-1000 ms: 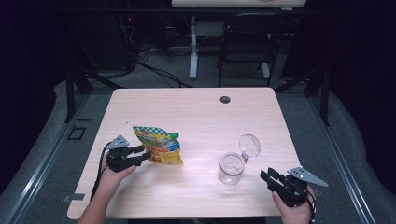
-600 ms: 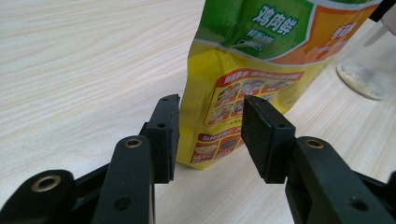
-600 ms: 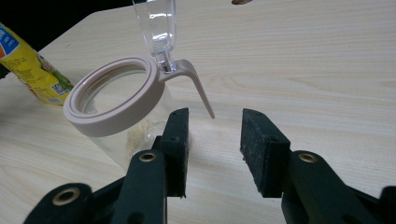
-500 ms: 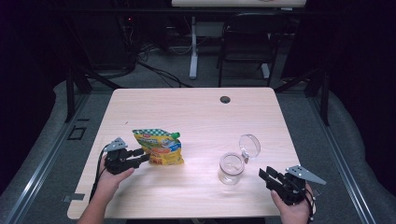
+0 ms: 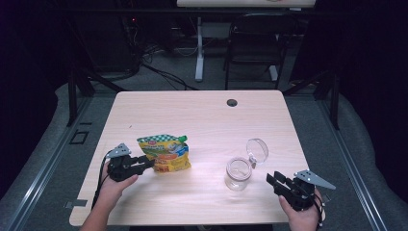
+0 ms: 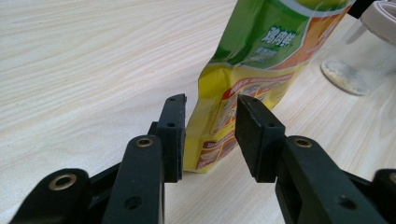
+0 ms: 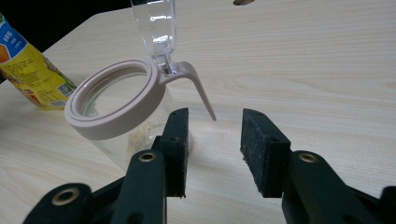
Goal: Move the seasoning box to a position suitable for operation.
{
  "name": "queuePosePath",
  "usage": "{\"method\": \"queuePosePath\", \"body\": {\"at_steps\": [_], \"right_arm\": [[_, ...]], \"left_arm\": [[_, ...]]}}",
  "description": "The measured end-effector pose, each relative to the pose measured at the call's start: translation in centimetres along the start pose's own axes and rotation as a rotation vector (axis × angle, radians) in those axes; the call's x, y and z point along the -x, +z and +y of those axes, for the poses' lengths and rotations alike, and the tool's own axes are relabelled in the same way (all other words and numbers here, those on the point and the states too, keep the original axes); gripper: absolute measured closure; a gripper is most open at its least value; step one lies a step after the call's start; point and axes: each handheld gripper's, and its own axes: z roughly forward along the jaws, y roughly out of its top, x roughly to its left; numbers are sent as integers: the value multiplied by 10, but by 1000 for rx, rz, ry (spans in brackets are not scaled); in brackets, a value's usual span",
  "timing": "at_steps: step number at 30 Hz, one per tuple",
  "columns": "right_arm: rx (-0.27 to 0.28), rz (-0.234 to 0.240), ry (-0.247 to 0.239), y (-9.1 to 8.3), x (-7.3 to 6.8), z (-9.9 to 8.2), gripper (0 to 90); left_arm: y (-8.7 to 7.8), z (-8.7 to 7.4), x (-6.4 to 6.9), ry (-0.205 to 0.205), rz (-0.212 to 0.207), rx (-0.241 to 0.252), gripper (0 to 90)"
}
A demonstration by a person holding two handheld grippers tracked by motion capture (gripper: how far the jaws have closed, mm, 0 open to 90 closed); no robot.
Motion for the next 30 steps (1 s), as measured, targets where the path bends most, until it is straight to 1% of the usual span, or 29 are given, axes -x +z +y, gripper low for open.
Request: {"method": "queuePosePath", "body": {"at_steps": [7,14,16,17,20,23,26,27,28,30], "right_arm": [[0,3,3,0,1,0,619],[-1,2,-1,0,1,0,618],[3,3,8,0,1,0,618],[-3,-5,8,0,2,0,618],[2,0,8,0,2,0,617],[3,-4,5,-1,2,0,617],[5,1,5,-1,2,1,617],[5,-1,5,-1,2,1,616],[3,-3,4,-2,2,1,616],[5,-1,8,-1,3,1,616]], "left_arm": [[1,0,1,1,-17,1,649],[0,0,2,3,-17,-4,660],[-1,0,3,4,-21,-6,666],[-1,0,3,4,-25,-6,670],[-1,0,5,4,-30,-5,674],[-2,-1,7,0,-41,-4,683],[-3,-1,10,5,-56,-14,699],[-3,-1,11,-7,-67,-10,702],[-4,-1,12,-10,-73,-9,707],[-4,-2,14,-3,-77,-11,721]]}}
